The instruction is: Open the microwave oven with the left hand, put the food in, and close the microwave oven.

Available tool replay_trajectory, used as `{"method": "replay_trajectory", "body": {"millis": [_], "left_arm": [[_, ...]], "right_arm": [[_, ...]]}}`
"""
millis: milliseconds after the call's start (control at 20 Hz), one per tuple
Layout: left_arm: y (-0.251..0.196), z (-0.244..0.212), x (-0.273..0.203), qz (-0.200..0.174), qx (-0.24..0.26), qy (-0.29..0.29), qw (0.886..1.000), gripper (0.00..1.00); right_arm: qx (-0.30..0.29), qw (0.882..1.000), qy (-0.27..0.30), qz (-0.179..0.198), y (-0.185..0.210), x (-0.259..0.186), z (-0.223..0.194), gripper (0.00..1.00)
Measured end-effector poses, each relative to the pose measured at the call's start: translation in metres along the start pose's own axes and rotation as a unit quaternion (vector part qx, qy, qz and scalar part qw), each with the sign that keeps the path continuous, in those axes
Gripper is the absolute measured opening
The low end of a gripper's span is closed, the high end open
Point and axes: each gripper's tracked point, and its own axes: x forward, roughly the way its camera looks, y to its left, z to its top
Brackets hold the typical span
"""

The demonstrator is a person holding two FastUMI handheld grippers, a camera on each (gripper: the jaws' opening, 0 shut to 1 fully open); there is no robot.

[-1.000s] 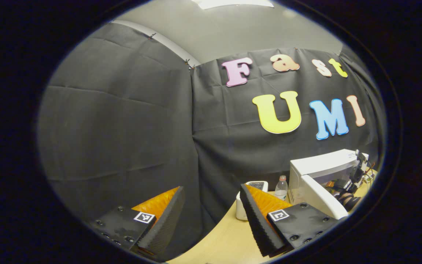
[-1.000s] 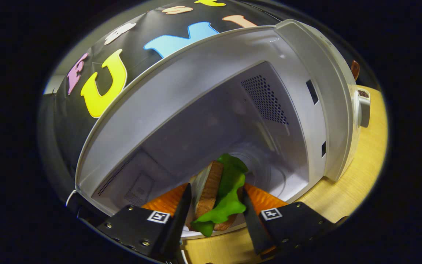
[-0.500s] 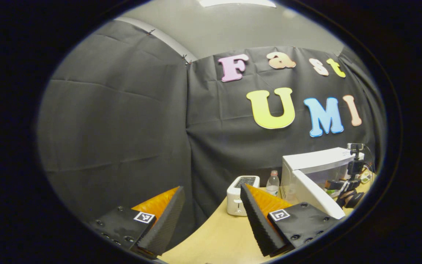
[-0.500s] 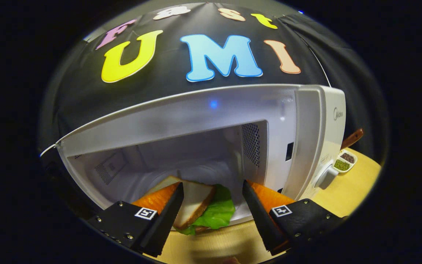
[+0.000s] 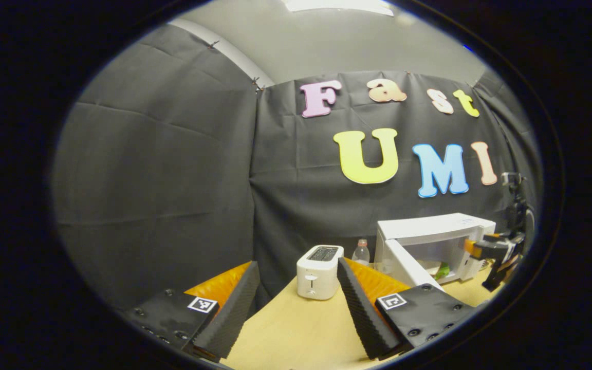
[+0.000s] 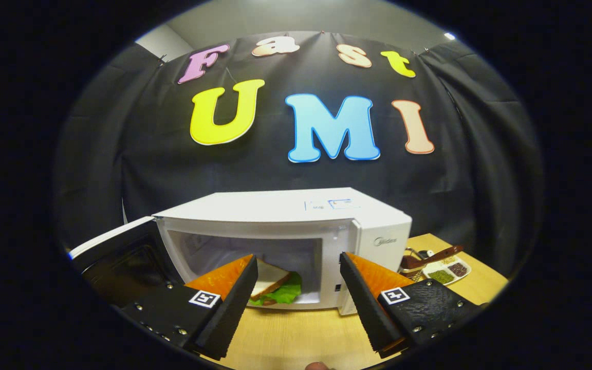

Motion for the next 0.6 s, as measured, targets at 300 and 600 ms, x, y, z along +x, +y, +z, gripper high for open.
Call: {"method": "replay_trajectory", "body": {"millis": [300,600], "left_arm": [[-0.021,-0.017,-0.012,-0.013,0.013,0.006,1.0,0.99],[-0.047,-0.048,-0.018,-0.031,-0.008,0.037,0.999,0.84]], "right_arm": [[-0.012,1.0,-0.019,0.017,-0.033,-0.082,0.039,0.98],[-0.041,0.998,-0.034,0.023,-0.071,-0.136,0.058,0.97]]}}
